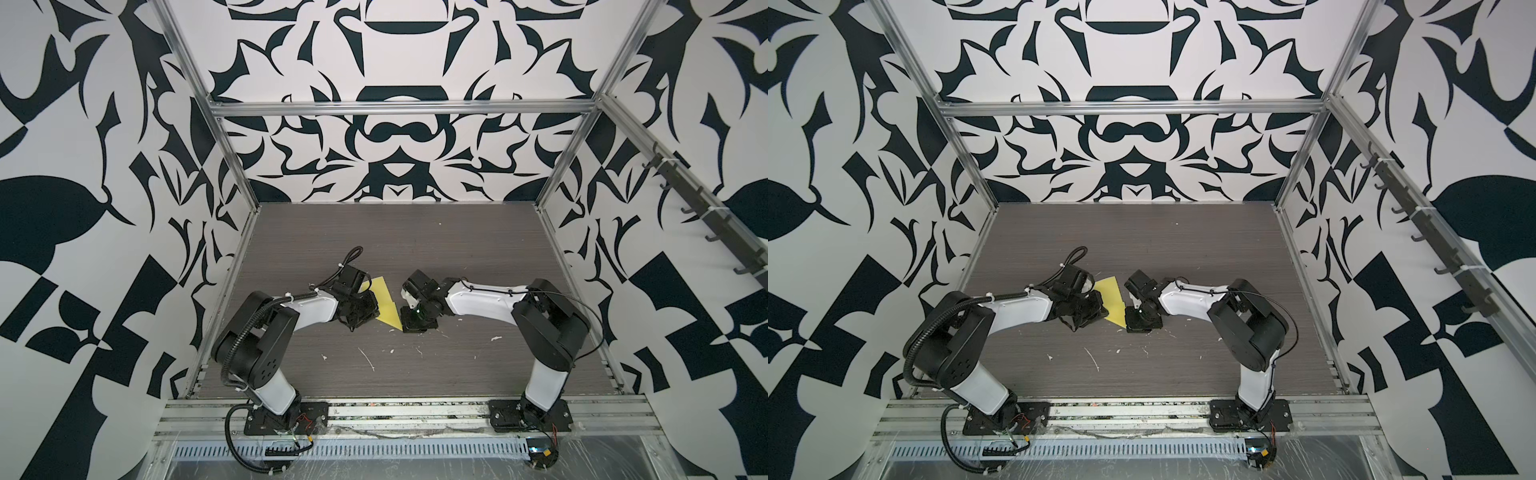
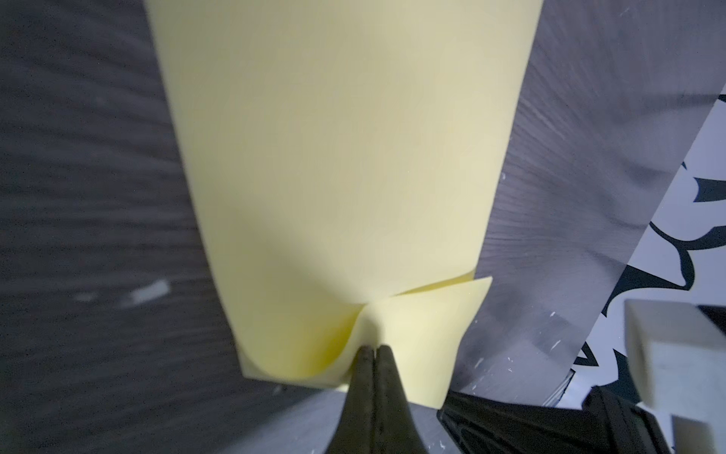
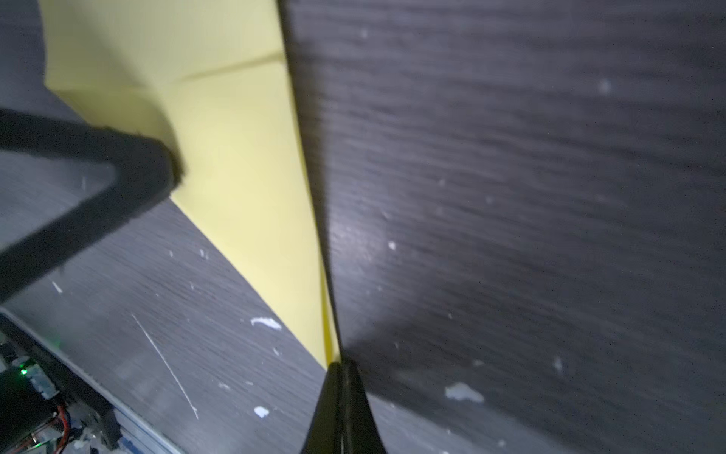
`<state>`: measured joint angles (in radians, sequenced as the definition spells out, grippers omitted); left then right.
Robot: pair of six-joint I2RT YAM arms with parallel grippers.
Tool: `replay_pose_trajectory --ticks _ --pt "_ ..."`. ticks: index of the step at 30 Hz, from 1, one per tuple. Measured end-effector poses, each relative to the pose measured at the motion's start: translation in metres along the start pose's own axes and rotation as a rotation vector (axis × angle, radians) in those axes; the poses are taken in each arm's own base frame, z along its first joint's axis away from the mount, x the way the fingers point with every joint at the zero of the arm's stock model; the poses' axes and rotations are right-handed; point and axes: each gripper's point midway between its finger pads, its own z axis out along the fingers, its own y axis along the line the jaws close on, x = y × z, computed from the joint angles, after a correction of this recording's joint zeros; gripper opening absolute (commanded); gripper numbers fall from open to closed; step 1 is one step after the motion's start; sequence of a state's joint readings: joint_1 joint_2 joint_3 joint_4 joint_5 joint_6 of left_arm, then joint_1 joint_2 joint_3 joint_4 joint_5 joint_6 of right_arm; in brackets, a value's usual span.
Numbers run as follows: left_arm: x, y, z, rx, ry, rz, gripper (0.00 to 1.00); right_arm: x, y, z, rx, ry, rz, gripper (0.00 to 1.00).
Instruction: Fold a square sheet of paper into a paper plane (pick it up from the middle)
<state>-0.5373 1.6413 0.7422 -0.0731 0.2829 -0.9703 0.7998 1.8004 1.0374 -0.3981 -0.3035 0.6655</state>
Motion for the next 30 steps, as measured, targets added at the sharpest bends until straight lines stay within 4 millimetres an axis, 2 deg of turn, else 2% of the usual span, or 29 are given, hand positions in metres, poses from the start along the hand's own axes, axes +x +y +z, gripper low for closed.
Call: replay_pose_trajectory --ticks 6,10,13,18,23,30 --pt "0.000 0.000 0.000 -0.006 -0.002 0.003 0.00 0.009 -0.005 -0.013 0.006 -0.014 -0.020 0.07" --pt "0.000 0.000 0.000 -0.007 -0.002 0.002 0.00 -0.006 0.014 -0.030 -0.056 -0.088 -0.049 0.07" --pt "0.000 0.000 0.000 -0.008 -0.001 0.002 0.00 -0.022 0.029 -0.033 -0.090 -0.125 -0.060 0.05" --pt "0.000 -0.001 0.000 -0.010 0.000 0.001 0.00 -0.043 0.041 -0.019 -0.114 -0.140 -0.048 0.03" --pt "0.000 -0.001 0.000 -0.011 0.001 0.001 0.00 -0.043 0.034 0.002 -0.089 -0.096 -0.015 0.02" --pt "0.000 0.000 0.000 -0.011 0.000 0.001 0.00 -0.039 0.029 0.012 -0.072 -0.061 0.003 0.02"
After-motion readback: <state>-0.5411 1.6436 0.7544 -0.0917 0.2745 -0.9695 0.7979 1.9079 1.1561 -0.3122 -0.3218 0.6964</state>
